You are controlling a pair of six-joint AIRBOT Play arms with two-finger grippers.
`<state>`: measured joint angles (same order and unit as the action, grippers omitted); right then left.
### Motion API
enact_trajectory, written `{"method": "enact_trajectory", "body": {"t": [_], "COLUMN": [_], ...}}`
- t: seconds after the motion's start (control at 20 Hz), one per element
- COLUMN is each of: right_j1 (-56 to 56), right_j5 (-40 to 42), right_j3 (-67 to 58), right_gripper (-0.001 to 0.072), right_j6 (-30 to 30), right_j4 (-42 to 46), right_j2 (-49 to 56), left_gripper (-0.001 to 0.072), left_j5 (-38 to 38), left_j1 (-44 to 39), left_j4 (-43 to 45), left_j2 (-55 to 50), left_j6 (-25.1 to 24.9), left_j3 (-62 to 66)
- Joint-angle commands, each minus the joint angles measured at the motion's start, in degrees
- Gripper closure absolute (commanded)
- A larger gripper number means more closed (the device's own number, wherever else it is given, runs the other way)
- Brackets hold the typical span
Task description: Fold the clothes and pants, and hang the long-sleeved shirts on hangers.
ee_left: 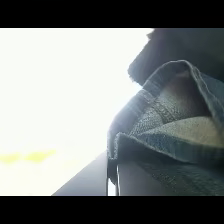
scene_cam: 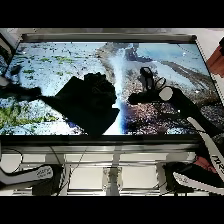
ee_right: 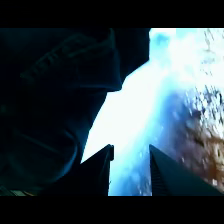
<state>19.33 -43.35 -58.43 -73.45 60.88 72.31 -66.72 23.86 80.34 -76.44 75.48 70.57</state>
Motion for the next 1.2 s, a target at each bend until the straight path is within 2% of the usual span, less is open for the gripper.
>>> {"method": "enact_trajectory", "body": {"t": [0.0,0.05,0.1,0.25,0.45,0.7,0.75,1.15], "right_j1": [2.89,4.26,5.84,11.87,17.68,21.18,21.81,25.03], "right_j5": [-0.22,-0.37,-0.85,-2.49,-8.09,-18.16,-18.51,-18.27], "right_j3": [-5.73,-8.46,-11.39,-22.91,-38.80,-55.95,-57.66,-58.42], "right_gripper": [0.0395,0.0243,0.0205,0.0206,0.0208,0.0207,0.0207,0.0235], "right_j6": [4.68,5.73,6.69,6.23,-2.80,-4.79,-6.51,-9.44], "right_j4": [-0.63,-0.61,-0.35,2.43,13.22,21.24,22.16,29.46], "right_j2": [2.80,5.16,7.63,16.50,28.39,38.60,39.52,44.06], "left_gripper": [0.0683,0.0682,0.0682,0.0682,0.0682,0.0682,0.0682,0.0682], "left_j5": [-11.19,-11.89,-12.44,-13.75,-13.33,-13.27,-13.29,-13.20], "left_j1": [9.35,12.15,14.45,18.34,18.36,18.38,18.36,18.36], "left_j4": [18.23,18.01,18.03,17.97,14.53,14.51,14.10,13.25], "left_j2": [9.44,11.19,12.48,14.16,14.10,13.44,13.20,12.87], "left_j6": [3.65,3.65,3.63,3.63,3.52,3.15,3.15,3.13], "left_j3": [0.02,0.02,0.02,-0.04,-0.07,-0.11,-0.11,-0.83]}}
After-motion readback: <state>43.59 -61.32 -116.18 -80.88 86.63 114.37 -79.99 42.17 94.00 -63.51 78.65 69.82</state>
